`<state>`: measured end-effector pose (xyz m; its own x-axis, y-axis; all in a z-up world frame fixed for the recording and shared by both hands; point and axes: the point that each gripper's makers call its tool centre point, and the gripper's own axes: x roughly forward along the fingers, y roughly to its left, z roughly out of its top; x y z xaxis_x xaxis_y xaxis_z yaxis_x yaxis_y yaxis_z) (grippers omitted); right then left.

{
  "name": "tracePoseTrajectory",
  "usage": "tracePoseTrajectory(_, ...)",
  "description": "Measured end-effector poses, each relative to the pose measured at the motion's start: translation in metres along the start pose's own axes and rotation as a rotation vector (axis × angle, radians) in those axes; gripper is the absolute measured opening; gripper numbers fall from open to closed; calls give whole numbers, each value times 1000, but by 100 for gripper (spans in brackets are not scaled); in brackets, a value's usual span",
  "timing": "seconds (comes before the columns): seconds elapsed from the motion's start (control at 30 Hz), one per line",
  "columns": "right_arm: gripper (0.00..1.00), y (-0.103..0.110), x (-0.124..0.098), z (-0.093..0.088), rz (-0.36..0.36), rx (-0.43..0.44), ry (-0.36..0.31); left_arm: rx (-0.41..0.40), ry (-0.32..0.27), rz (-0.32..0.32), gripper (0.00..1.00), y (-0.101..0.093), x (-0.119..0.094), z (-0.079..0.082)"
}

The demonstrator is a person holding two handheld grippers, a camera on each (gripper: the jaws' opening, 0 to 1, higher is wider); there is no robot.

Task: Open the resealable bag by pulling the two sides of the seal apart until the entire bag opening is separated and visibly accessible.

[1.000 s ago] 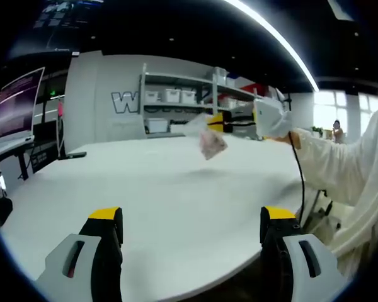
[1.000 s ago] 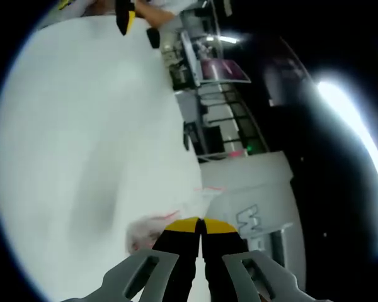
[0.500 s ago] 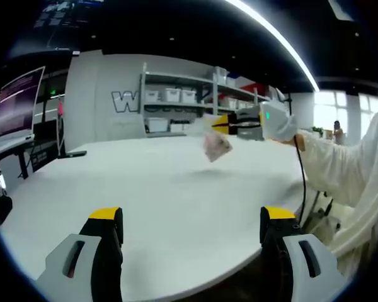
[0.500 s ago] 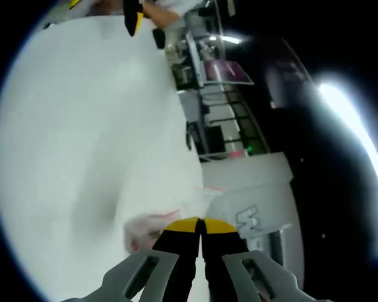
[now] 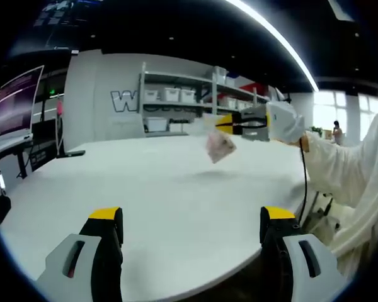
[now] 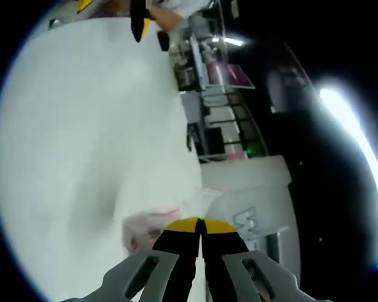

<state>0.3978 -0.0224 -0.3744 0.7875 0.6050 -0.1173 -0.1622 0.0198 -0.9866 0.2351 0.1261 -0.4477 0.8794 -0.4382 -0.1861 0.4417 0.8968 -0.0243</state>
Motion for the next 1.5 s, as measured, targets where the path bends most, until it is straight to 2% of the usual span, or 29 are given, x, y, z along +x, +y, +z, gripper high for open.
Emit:
tracePoseTrajectory(0.97, 0, 16, -33, 15, -16, -12, -21, -1, 5, -3, 89, -3, 0, -5)
tracePoseTrajectory(1.5, 0, 32, -49, 26, -5, -10, -43, 1, 13, -8, 89, -6, 1, -5)
